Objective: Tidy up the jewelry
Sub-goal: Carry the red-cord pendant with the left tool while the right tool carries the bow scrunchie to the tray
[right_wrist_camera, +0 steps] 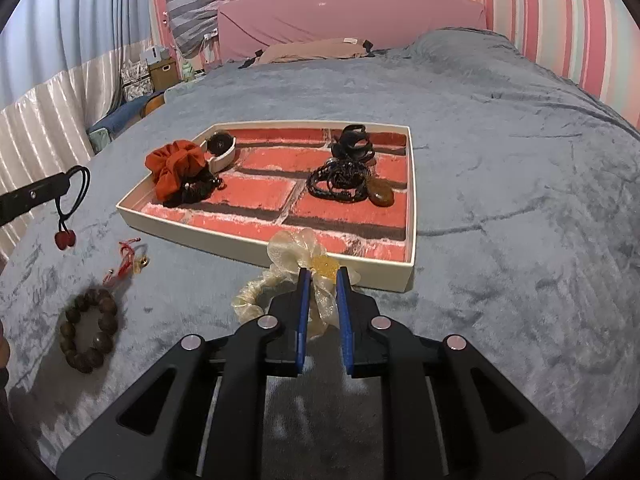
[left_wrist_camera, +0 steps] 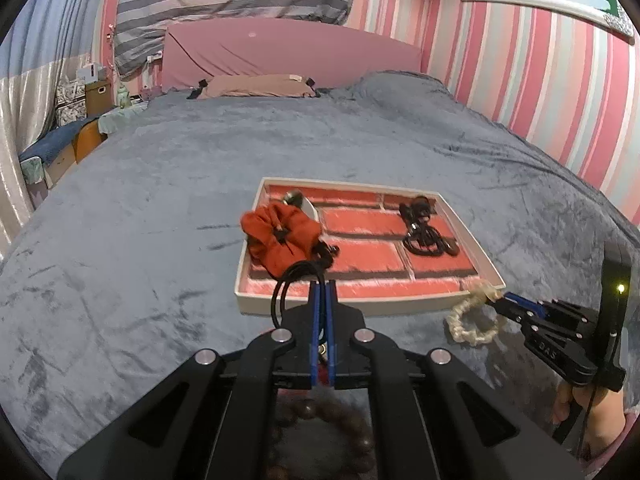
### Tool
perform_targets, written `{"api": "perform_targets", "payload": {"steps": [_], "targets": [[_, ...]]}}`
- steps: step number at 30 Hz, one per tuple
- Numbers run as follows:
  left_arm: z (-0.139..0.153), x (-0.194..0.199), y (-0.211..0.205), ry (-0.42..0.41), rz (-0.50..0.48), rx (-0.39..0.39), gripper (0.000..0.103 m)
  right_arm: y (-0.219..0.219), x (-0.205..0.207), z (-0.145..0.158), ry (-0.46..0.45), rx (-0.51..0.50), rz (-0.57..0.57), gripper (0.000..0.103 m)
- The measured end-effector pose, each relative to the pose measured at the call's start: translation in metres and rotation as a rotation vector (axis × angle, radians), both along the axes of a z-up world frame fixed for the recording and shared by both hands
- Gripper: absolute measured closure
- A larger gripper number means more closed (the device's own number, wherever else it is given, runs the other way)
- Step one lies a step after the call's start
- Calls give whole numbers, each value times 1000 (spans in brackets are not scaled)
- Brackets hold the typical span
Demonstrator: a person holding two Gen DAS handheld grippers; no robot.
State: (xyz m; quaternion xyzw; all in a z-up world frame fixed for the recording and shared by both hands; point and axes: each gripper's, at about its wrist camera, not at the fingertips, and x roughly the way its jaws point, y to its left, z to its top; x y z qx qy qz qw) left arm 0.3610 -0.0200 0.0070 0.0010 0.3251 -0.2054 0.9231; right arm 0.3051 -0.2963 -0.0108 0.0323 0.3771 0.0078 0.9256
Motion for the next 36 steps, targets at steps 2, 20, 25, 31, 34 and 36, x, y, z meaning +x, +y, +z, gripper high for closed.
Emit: {"api": "perform_targets", "payload": {"steps": [2, 20, 25, 31, 34, 36], "targets": [[6, 4, 6, -6, 15, -8, 100, -1, 1, 4, -7, -3, -1, 89], [17, 86, -15, 34, 12, 31, 100, -22, 77, 40, -20, -28, -79, 89], [-20, 114, -27, 105, 11, 60, 100, -27, 102, 27, 13, -64, -110, 89], [-53, 132, -36, 131, 13, 124, 100, -32, 120, -1, 59, -93, -127, 89], [-62, 137, -33, 143, 17, 129, 100, -35, 124, -12, 76, -95, -132, 89], [-66, 138, -32, 143, 16, 145, 100, -36, 125, -17, 83, -95, -131, 89]]}}
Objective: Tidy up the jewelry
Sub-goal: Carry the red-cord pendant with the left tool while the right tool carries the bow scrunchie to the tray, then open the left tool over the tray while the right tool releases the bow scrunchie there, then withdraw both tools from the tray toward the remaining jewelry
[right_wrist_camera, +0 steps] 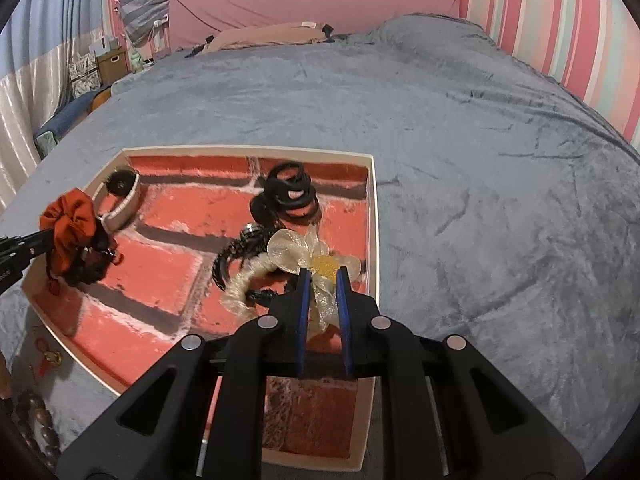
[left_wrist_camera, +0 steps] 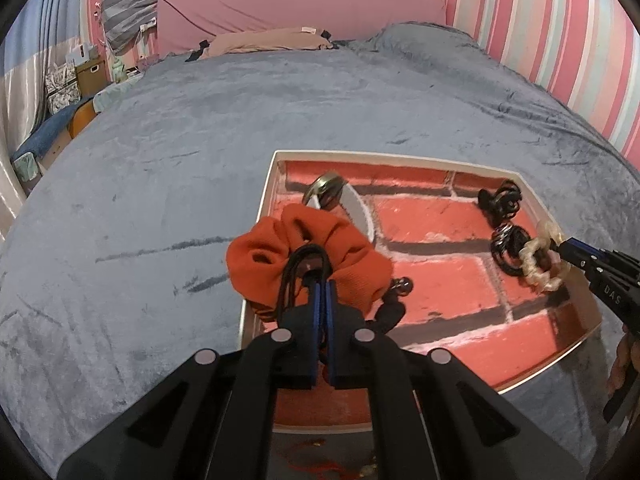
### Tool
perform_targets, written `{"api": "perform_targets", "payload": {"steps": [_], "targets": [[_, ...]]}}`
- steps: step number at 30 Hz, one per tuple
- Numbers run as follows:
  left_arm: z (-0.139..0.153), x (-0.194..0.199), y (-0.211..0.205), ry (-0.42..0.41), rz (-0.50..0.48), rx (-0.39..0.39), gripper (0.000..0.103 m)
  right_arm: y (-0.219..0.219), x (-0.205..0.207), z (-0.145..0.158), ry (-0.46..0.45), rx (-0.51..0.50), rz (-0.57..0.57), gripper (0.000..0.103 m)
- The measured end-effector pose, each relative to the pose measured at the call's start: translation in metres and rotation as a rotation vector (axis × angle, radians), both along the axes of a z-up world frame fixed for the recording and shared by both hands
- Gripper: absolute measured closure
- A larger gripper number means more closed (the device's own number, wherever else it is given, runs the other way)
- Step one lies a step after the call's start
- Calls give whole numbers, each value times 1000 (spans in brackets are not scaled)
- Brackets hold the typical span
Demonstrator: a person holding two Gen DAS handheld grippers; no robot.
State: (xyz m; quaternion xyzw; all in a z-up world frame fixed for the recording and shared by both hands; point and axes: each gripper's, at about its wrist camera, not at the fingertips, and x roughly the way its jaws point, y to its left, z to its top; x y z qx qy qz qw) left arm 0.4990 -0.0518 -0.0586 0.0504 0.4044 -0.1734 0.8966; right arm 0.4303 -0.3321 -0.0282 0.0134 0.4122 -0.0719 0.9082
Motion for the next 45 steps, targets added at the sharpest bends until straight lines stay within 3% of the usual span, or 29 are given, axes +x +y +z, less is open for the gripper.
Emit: {"api": "perform_targets", "payload": {"steps": [13, 17, 19, 20, 21, 28, 45], "targets": [[-5, -4, 7, 18, -3, 11, 96, 0, 0, -9, 20, 4, 12, 86], [-1, -11, 9, 18, -6, 1, 96, 2, -5, -6, 6, -4, 16, 65], [1, -14, 10, 13, -1, 3, 78, 1, -9, -3, -6, 6, 17, 55], [3, -17, 11, 0, 7, 9, 55, 1, -11, -1, -15, 10, 18, 53], [4, -20, 12, -16, 14, 13, 45, 1, -14, 2, -24, 12, 18, 48], [14, -36, 21, -33, 19, 3, 45, 9, -33, 22, -84, -7, 32, 25], [27, -115, 55, -76, 31, 18, 44, 57, -91, 33, -98, 11, 79, 21]]}}
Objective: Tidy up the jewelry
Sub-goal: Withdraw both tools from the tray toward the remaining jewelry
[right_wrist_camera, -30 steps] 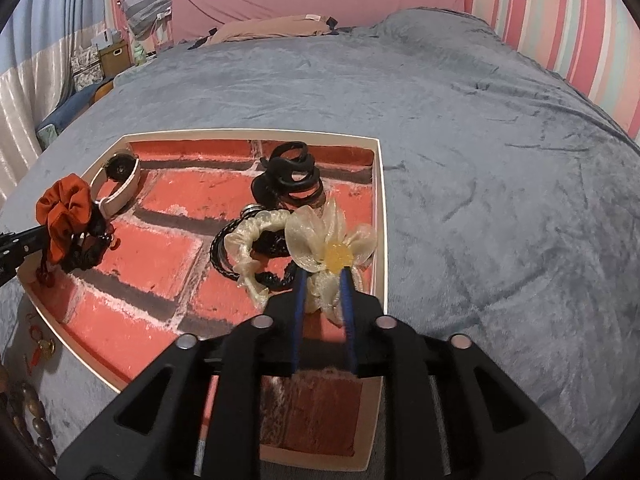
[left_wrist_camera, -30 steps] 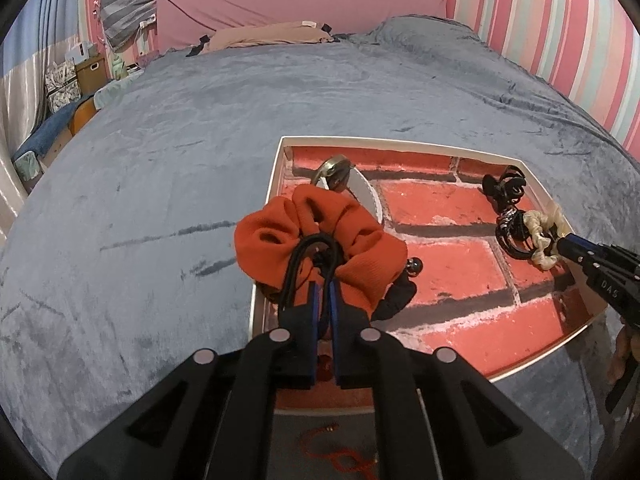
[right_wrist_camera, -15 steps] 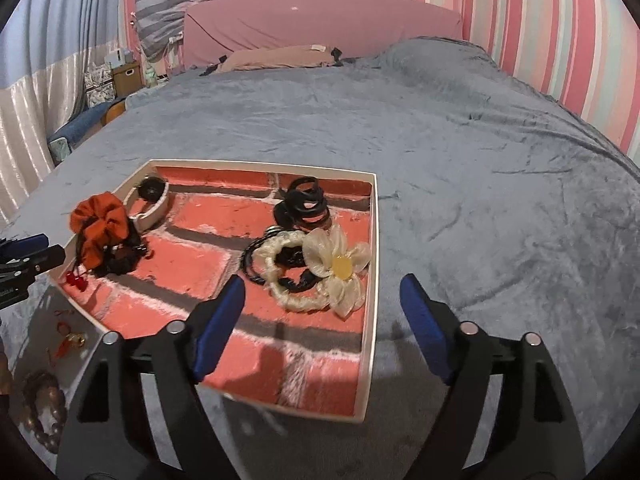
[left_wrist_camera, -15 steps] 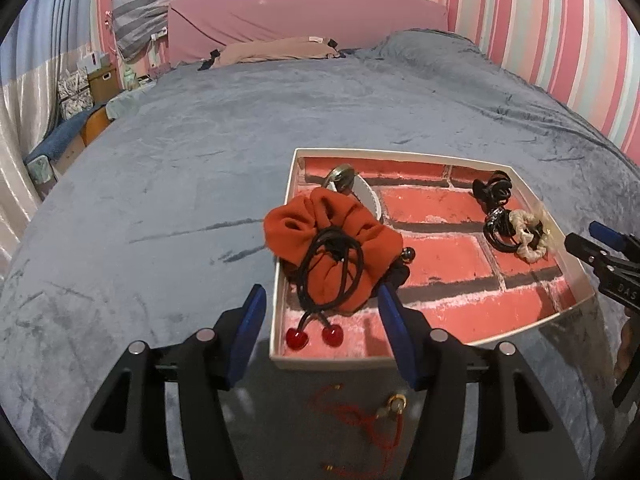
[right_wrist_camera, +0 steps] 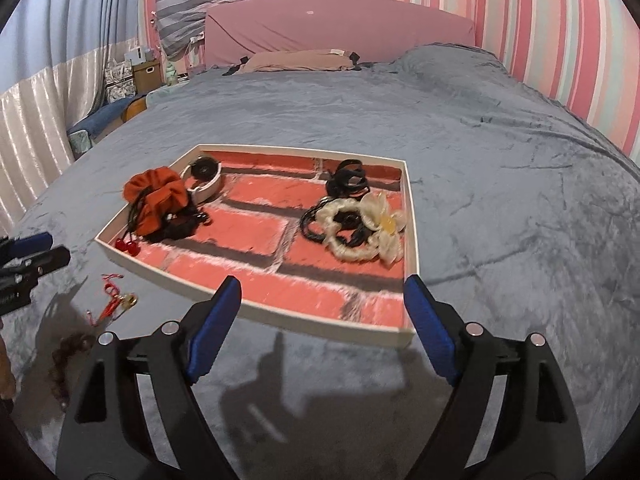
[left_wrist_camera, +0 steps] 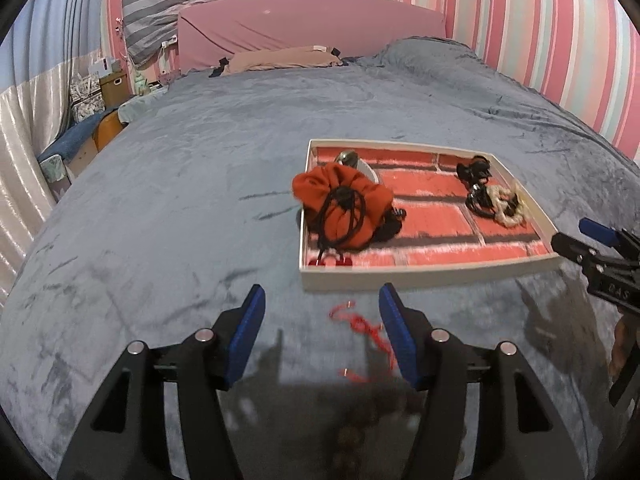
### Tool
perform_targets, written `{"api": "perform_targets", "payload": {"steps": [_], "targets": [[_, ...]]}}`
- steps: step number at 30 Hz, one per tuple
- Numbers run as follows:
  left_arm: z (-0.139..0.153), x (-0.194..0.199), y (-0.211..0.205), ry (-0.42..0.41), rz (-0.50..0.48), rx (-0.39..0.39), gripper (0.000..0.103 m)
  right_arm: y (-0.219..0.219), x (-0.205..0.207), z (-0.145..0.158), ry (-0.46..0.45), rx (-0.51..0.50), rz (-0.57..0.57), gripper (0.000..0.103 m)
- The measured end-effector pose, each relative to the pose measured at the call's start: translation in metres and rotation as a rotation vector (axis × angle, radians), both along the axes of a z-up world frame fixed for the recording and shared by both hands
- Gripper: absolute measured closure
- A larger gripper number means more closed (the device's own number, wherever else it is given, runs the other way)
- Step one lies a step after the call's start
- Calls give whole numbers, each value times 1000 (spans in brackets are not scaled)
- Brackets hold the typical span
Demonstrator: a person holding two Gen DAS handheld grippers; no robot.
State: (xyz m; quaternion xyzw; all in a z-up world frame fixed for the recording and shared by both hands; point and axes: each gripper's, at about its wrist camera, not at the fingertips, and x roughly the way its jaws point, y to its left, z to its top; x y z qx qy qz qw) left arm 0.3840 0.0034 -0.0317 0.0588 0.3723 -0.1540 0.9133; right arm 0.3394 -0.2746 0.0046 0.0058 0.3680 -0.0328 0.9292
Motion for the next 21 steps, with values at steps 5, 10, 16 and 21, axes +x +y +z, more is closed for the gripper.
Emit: {"api": "perform_targets", "payload": {"steps": [5, 10, 16, 21], "targets": [[-1, -25, 11, 1, 1, -8, 44, 10, -14, -1, 4, 10, -4, 21], [-6, -43, 16, 9, -3, -11, 44, 22, -27, -1, 3, 3, 5, 21], [-18, -57, 18, 40, -8, -26, 44, 36, -35, -3, 12, -2, 29, 21], [-30, -65, 17, 61, -16, -18, 44, 43, -37, -6, 20, -8, 37, 21]]}}
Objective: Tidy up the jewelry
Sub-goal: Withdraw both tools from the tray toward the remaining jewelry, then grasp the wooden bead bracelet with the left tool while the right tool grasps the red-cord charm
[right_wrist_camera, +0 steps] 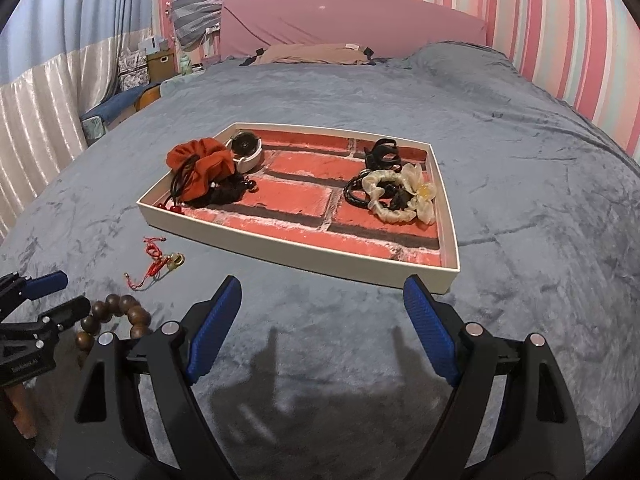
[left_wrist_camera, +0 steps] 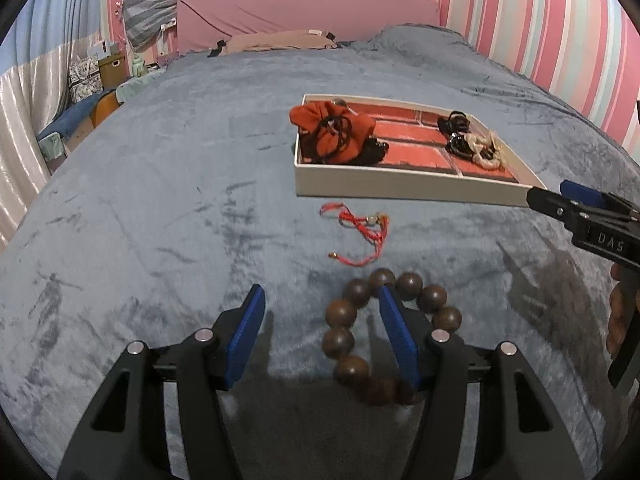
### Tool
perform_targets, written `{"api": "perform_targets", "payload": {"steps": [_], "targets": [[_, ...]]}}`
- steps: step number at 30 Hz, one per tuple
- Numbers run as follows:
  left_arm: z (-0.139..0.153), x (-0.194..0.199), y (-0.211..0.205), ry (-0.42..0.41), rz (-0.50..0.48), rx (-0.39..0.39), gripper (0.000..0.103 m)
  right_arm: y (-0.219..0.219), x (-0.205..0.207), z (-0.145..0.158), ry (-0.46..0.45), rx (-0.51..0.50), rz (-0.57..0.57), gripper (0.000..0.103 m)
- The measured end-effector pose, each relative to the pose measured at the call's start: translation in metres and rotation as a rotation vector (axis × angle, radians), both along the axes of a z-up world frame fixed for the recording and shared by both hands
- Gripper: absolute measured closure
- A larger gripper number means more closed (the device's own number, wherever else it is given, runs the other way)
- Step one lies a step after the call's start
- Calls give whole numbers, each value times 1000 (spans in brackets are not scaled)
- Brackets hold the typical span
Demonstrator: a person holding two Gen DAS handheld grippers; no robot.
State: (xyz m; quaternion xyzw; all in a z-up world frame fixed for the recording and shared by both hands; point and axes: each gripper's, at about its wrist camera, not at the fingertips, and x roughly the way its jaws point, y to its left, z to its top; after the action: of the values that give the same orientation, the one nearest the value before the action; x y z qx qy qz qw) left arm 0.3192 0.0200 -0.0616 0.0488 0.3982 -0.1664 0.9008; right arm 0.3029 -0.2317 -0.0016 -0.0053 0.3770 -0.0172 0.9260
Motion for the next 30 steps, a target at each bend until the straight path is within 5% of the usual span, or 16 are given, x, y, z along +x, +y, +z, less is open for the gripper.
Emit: {"api": "perform_targets", "payload": {"steps": [24, 25, 27, 30], "targets": [[-34, 3, -12, 61, -38, 45, 46, 42, 25, -14, 24, -15, 75, 23], [-34, 3, -12, 59, -41, 45, 47, 46, 26, -14, 24, -15, 81, 23], [-34, 5, -10, 59, -31, 51, 69, 54, 29, -14, 23, -17, 95, 23], [-33, 8, 2, 72, -28, 17, 80, 67, 34, -16, 24, -17, 113, 24]]}}
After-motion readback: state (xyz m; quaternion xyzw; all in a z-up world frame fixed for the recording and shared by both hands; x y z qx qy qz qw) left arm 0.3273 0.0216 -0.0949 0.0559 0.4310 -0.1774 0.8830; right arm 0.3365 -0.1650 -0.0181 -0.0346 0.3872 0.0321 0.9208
